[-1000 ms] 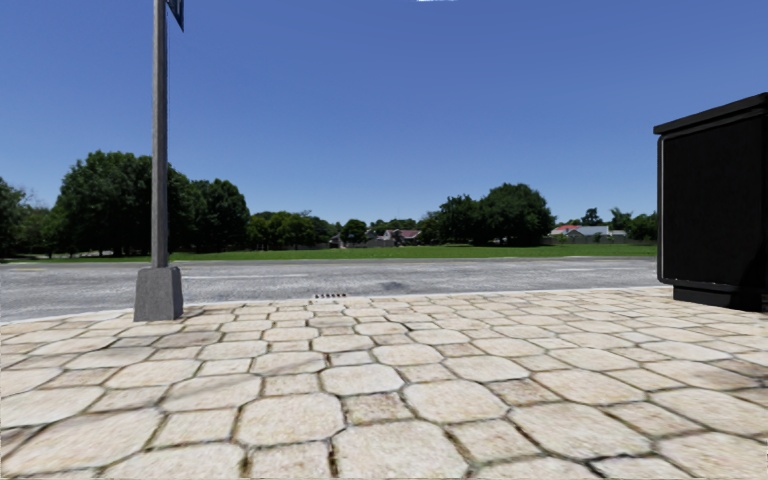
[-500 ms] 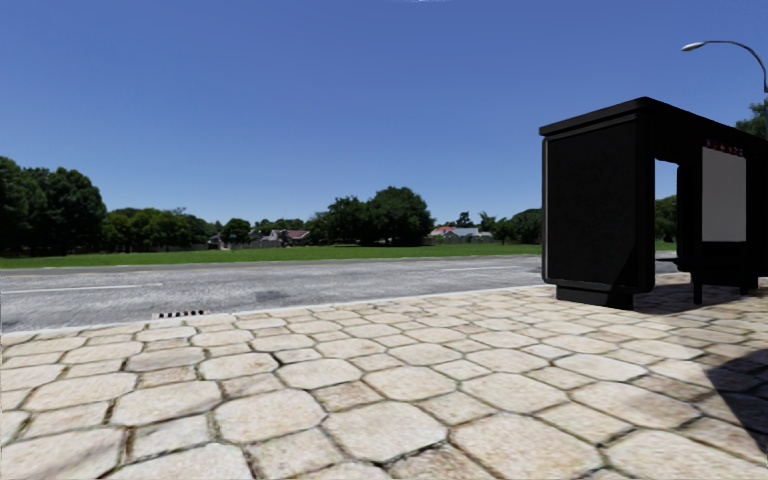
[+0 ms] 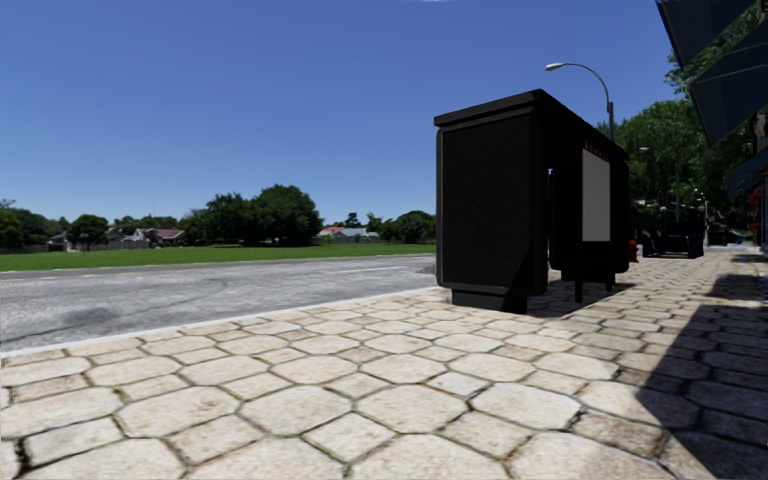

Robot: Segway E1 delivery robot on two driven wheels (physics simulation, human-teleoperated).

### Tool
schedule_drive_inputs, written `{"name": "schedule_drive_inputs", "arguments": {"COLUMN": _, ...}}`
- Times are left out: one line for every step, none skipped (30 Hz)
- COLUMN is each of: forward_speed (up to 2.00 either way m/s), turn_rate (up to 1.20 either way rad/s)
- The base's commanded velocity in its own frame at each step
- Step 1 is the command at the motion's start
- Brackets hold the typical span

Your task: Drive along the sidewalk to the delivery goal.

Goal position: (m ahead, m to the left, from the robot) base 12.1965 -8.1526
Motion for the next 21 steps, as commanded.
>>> {"name": "schedule_drive_inputs", "arguments": {"forward_speed": 1.67, "turn_rate": -0.67}}
{"name": "schedule_drive_inputs", "arguments": {"forward_speed": 1.67, "turn_rate": -0.67}}
{"name": "schedule_drive_inputs", "arguments": {"forward_speed": 1.67, "turn_rate": -0.67}}
{"name": "schedule_drive_inputs", "arguments": {"forward_speed": 1.67, "turn_rate": -0.67}}
{"name": "schedule_drive_inputs", "arguments": {"forward_speed": 1.67, "turn_rate": -0.67}}
{"name": "schedule_drive_inputs", "arguments": {"forward_speed": 1.67, "turn_rate": -0.67}}
{"name": "schedule_drive_inputs", "arguments": {"forward_speed": 1.67, "turn_rate": -0.67}}
{"name": "schedule_drive_inputs", "arguments": {"forward_speed": 1.67, "turn_rate": -0.67}}
{"name": "schedule_drive_inputs", "arguments": {"forward_speed": 1.67, "turn_rate": -0.67}}
{"name": "schedule_drive_inputs", "arguments": {"forward_speed": 1.67, "turn_rate": -0.67}}
{"name": "schedule_drive_inputs", "arguments": {"forward_speed": 1.67, "turn_rate": -0.67}}
{"name": "schedule_drive_inputs", "arguments": {"forward_speed": 1.67, "turn_rate": -0.67}}
{"name": "schedule_drive_inputs", "arguments": {"forward_speed": 1.67, "turn_rate": -0.67}}
{"name": "schedule_drive_inputs", "arguments": {"forward_speed": 1.67, "turn_rate": -0.67}}
{"name": "schedule_drive_inputs", "arguments": {"forward_speed": 1.67, "turn_rate": -0.67}}
{"name": "schedule_drive_inputs", "arguments": {"forward_speed": 1.67, "turn_rate": -0.67}}
{"name": "schedule_drive_inputs", "arguments": {"forward_speed": 1.67, "turn_rate": -0.67}}
{"name": "schedule_drive_inputs", "arguments": {"forward_speed": 1.67, "turn_rate": -0.69}}
{"name": "schedule_drive_inputs", "arguments": {"forward_speed": 1.67, "turn_rate": -0.71}}
{"name": "schedule_drive_inputs", "arguments": {"forward_speed": 1.67, "turn_rate": -0.71}}
{"name": "schedule_drive_inputs", "arguments": {"forward_speed": 1.67, "turn_rate": -0.73}}
